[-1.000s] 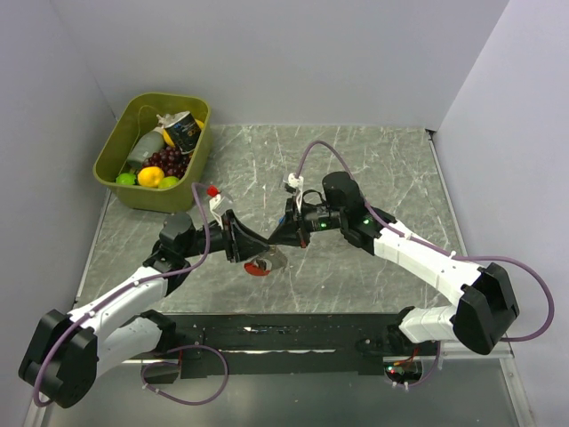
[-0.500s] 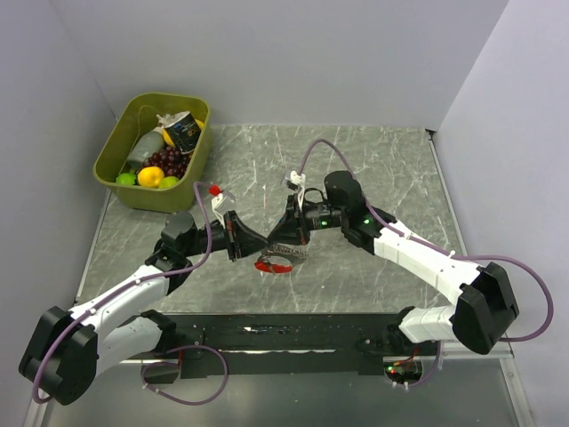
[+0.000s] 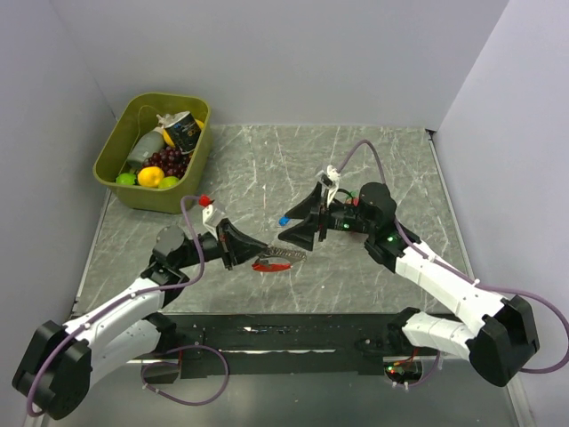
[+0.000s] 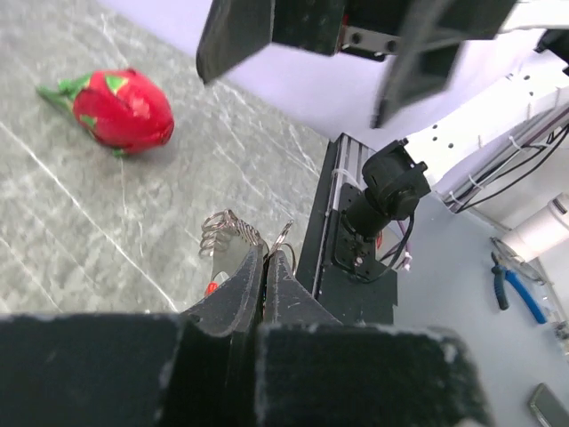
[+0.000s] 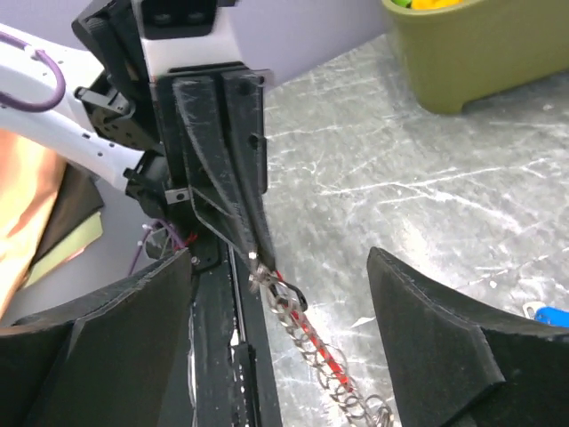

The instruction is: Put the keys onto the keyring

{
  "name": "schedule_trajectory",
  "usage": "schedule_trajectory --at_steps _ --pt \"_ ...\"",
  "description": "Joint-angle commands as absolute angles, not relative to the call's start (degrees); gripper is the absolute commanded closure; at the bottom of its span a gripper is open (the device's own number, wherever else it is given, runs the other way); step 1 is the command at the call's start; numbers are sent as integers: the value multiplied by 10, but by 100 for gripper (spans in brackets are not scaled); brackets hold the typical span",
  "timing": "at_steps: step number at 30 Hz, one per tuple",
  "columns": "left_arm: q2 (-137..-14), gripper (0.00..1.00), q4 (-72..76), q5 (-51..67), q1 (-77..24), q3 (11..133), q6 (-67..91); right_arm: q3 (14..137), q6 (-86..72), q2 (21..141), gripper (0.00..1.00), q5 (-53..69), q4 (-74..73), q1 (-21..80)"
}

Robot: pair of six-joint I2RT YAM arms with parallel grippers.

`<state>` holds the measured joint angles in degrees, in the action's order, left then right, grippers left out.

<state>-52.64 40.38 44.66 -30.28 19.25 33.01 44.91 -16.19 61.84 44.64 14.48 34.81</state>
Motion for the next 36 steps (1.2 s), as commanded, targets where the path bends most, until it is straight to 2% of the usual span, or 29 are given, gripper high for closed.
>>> schedule_trajectory --at_steps 1,5,10,12,20,22,24,29,32,33,36 --pt "-501 99 496 442 -308 185 316 439 -192 624 28 510 227 343" --pt "-502 99 520 452 -313 179 321 441 -206 646 34 561 263 345" --pt "-497 99 534 448 -320 177 320 461 -165 656 37 564 222 376" --pt "-497 99 537 446 -322 178 322 479 -149 667 49 556 182 387" --pt "-497 99 528 444 -327 182 322 487 -129 686 59 524 155 401" --pt "-494 99 525 445 -328 182 320 490 -131 687 71 515 146 402" --pt "-492 99 521 445 -329 181 316 490 -134 686 76 509 149 401" --pt "-492 99 519 446 -330 179 315 482 -153 674 73 497 168 401" --pt "-493 99 517 447 -330 178 315 480 -157 665 66 488 169 400" --pt "-492 99 516 447 -330 178 315 480 -158 666 61 487 169 400" --pt "-491 99 513 446 -331 180 312 483 -160 668 59 485 167 401"
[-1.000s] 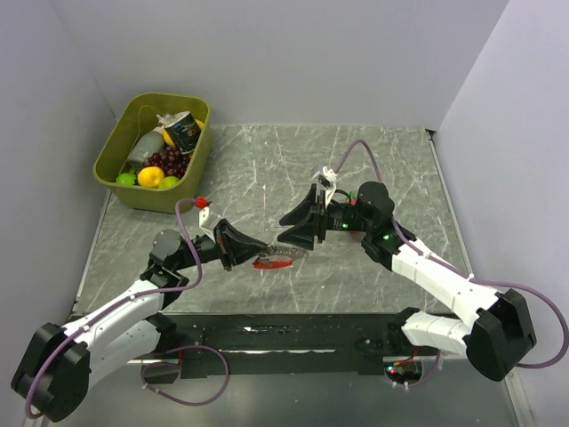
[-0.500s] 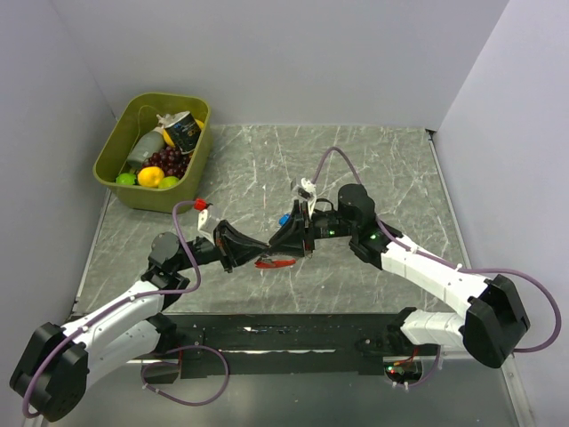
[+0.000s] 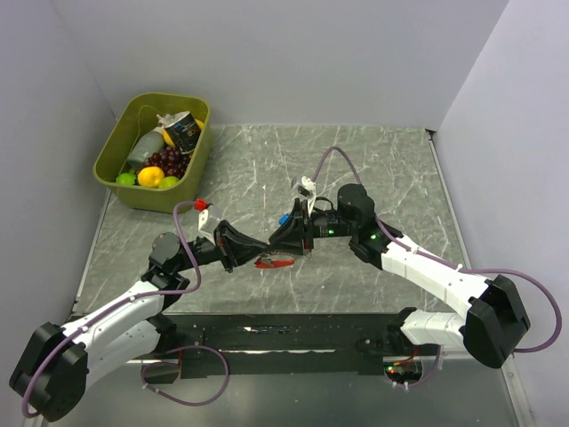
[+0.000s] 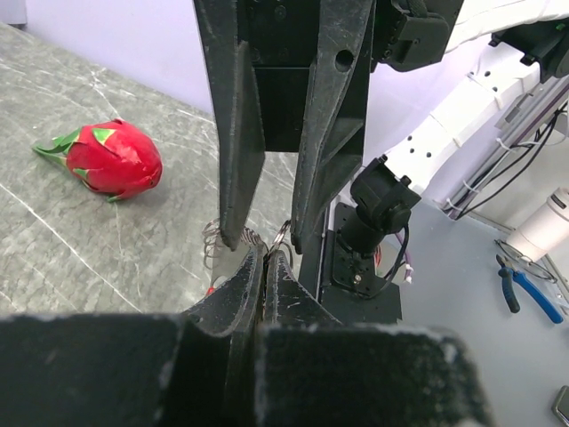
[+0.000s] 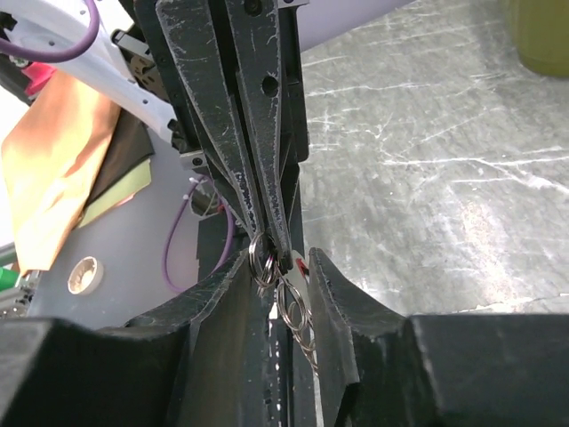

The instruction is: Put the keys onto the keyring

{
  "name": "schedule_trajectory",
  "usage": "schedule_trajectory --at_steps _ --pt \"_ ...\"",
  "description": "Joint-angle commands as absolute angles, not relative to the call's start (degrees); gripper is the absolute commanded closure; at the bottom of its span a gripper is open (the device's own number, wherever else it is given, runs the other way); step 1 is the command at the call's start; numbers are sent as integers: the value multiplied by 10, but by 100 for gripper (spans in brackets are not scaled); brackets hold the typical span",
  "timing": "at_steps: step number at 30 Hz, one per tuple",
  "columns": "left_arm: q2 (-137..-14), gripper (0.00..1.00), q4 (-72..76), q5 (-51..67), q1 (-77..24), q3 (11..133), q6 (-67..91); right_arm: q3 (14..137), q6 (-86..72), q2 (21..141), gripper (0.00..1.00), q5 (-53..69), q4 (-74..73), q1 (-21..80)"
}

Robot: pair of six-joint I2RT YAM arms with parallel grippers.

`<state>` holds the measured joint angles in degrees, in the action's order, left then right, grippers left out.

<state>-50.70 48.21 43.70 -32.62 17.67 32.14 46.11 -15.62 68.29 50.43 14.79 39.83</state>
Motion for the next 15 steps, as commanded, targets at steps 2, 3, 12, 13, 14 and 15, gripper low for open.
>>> schedule_trajectory --at_steps 2,3,12,13,14,15 --pt "-490 99 510 446 -331 181 310 482 -163 669 59 482 167 400" --pt "-490 99 508 446 -332 181 310 480 -165 667 59 482 170 400" --pt "-488 99 493 440 -333 184 311 474 -190 654 87 440 179 399" --pt "-488 99 494 440 -333 185 313 478 -193 655 93 439 178 399" --pt "-489 99 495 441 -333 184 313 480 -194 659 100 439 175 399" --pt "-489 99 495 442 -333 184 314 482 -192 661 100 439 172 399"
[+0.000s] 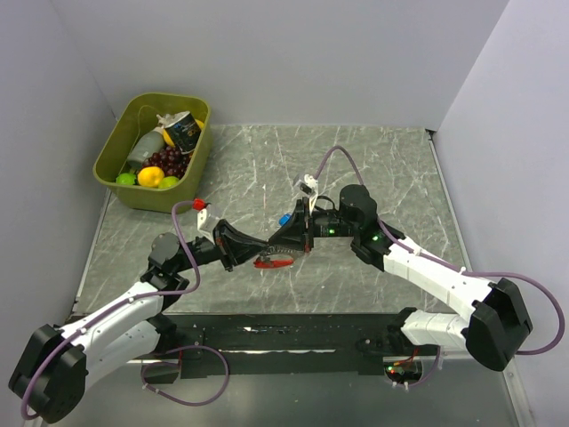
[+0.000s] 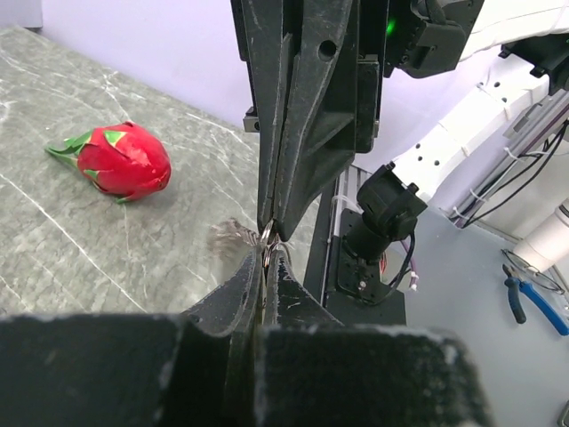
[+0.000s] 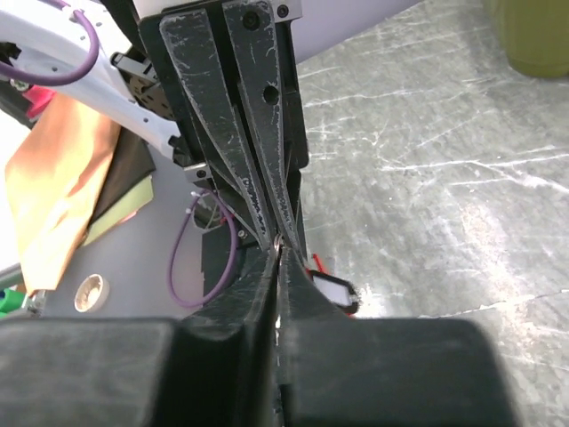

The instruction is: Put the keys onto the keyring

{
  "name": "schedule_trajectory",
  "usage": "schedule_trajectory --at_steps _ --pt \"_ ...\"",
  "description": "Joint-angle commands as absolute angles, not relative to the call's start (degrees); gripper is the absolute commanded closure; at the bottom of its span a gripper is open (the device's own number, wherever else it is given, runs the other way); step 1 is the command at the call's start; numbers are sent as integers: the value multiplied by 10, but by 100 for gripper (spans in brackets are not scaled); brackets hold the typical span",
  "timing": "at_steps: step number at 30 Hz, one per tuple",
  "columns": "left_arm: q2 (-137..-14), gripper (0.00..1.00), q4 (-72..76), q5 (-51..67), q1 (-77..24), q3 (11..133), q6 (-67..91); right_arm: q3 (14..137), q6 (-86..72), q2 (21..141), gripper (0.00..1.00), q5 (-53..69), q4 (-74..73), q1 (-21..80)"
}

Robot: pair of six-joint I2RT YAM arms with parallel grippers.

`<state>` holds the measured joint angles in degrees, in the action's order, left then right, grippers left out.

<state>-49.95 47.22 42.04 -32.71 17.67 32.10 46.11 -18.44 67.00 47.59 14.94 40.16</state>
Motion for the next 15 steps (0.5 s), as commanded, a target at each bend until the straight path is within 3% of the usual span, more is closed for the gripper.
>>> schedule_trajectory --at_steps 1,4,5,6,7,15 --pt "-488 99 490 442 -332 184 311 483 -193 660 100 439 171 399" --pt "-483 93 477 437 -333 183 300 479 -192 657 100 436 173 399" --pt "-479 83 468 439 -333 182 296 478 -192 654 100 433 171 399" --pt "-476 56 456 431 -333 185 293 480 -192 653 100 429 167 399" --pt "-470 49 445 421 -333 186 287 478 -192 651 100 418 165 399" --pt "-374 23 353 272 -333 178 280 475 -210 630 100 353 135 398"
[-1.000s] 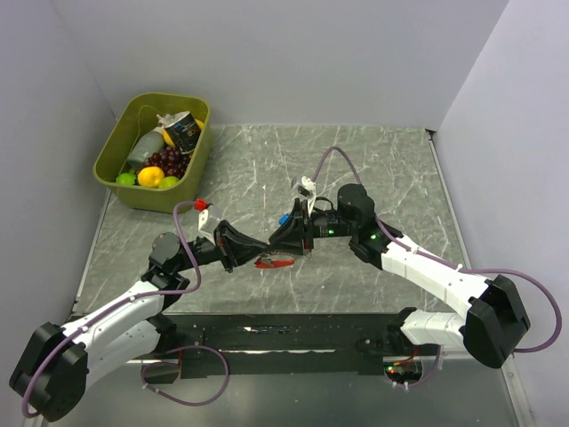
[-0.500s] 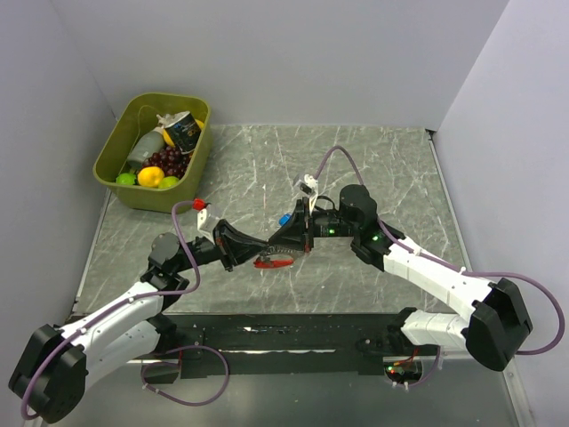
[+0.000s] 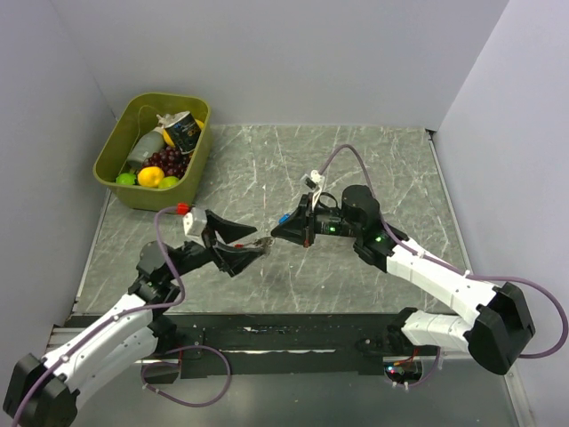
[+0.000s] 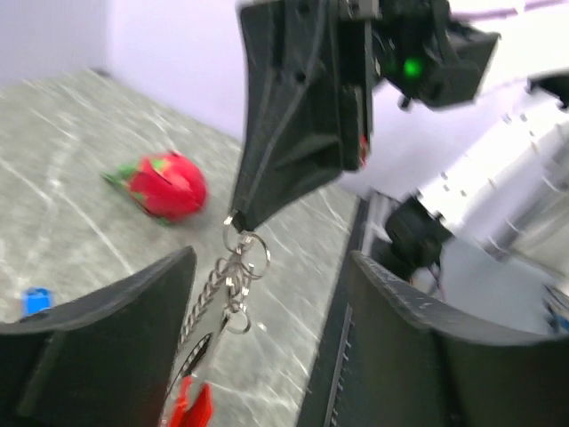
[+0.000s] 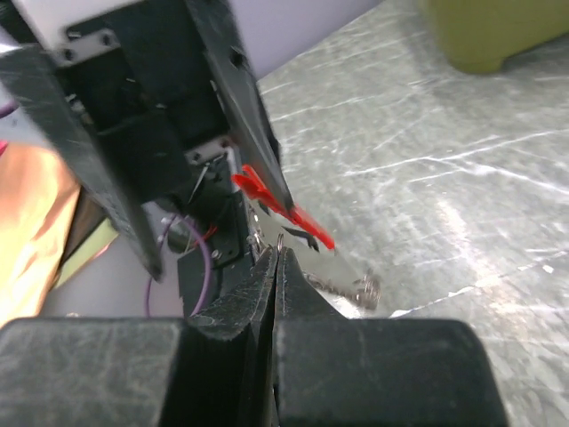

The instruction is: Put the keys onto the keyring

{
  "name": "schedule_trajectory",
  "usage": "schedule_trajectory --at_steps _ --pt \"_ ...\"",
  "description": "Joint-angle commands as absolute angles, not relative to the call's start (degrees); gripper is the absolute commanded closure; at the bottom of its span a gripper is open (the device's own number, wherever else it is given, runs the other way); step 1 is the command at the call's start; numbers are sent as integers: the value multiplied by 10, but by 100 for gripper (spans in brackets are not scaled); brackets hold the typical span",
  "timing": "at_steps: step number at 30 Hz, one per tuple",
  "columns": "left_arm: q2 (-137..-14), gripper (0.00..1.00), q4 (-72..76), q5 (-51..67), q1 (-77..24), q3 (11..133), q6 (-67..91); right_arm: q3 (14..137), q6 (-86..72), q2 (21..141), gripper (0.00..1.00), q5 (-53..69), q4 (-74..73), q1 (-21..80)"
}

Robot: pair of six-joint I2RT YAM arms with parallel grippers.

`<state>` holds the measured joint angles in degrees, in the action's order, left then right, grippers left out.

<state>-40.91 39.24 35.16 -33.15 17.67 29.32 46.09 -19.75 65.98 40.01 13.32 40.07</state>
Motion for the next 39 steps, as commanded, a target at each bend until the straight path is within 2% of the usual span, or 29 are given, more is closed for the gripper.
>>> schedule_trajectory --at_steps 1,8,19,28,39 --pt "-370 22 342 259 -333 181 274 475 -213 631 100 349 128 397" --pt "-420 22 246 244 -333 229 253 464 -262 656 100 298 103 397" --pt "-469 28 183 185 -340 260 214 475 -333 750 100 179 4 399" --pt "-511 31 168 171 -355 264 202 489 -381 898 100 218 58 399" --pt "-534 34 175 165 -358 258 193 495 -375 922 100 245 81 399"
